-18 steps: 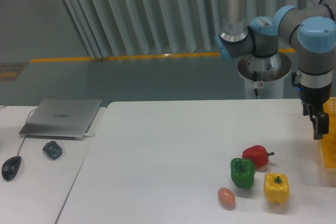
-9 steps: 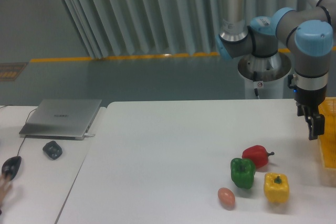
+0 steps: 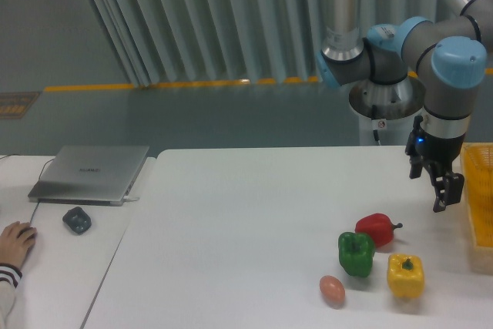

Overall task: Place the red peppers in a basket
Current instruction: 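Lower the open gripper down onto the red bell pepper, then close the gripper around the red pepper's stem end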

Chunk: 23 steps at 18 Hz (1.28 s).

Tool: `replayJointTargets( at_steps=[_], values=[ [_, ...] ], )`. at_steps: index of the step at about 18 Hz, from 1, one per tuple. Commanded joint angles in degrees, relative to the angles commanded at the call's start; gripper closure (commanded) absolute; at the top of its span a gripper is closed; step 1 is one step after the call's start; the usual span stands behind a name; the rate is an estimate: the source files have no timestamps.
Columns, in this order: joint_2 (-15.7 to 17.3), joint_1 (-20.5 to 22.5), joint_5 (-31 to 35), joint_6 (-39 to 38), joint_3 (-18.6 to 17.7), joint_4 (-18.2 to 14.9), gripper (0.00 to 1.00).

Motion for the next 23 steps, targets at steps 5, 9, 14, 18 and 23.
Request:
replayJointTargets(
  at_steps=[5,9,14,18,23],
  values=[
    [-2.3,-6.0,10.4,0.0,0.0,0.2,0.00],
    [-4.6,-9.6,15.3,-0.1,0.6,0.2,0.00],
    [-5.4,-12.4,15.5,0.9,1.0,0.5,0.00],
    [-6.2,-13.7,17.5,1.4,0.5,0.4,0.00],
    [-7.0,-14.4,20.3,3.7,-0.3,0.4,0.00]
  ],
)
